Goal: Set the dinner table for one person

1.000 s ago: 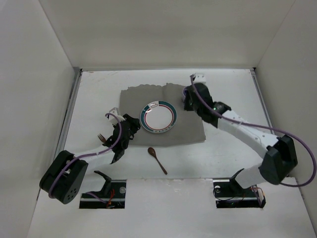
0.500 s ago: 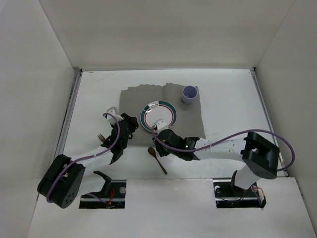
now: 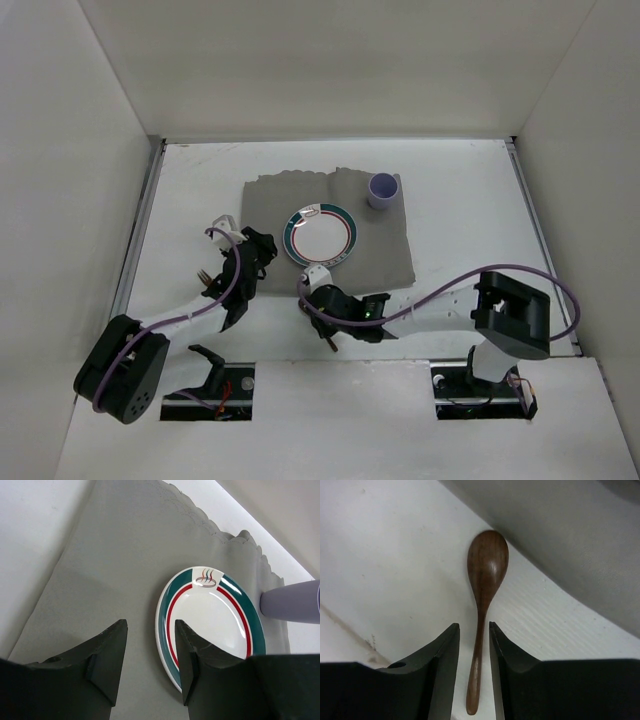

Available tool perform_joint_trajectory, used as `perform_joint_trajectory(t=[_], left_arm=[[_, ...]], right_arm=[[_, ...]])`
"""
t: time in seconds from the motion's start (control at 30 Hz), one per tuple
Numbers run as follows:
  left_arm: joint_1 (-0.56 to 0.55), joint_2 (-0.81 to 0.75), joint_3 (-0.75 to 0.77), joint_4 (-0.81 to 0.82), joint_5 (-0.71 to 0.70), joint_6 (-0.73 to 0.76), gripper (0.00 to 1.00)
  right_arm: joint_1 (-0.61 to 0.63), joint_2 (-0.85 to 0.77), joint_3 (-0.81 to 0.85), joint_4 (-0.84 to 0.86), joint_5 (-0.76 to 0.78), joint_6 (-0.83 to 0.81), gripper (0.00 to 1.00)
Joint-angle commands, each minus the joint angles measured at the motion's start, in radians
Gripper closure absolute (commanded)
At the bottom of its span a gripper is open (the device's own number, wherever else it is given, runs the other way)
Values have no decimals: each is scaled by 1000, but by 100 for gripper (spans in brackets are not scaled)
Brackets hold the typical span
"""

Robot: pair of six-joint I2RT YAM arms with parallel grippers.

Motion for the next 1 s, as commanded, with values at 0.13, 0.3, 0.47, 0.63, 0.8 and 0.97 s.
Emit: perform_joint_trajectory(t=[0.13,0.3,0.47,0.63,0.8,0.97], left_arm=[[11,-13,10,30,-26,3,59],[3,-21,11,30,-26,6,59],[3,-19,8,30,-21,-2,59],[5,4,14,31,-18,-4,59],[-9,11,21,31,-21,-4,59],[-11,16,21,30,-13,-7,59]], right_arm=[[19,38,-30,30,12,56,70],[20,34,-16,12,29,64,92],[11,-141,-24,1,50,84,93],[-166,-328,-55,-8,52,88,92],[-444,-284,-26,-18,-2,64,92],[-601,-157,39,-19,-37,33,92]])
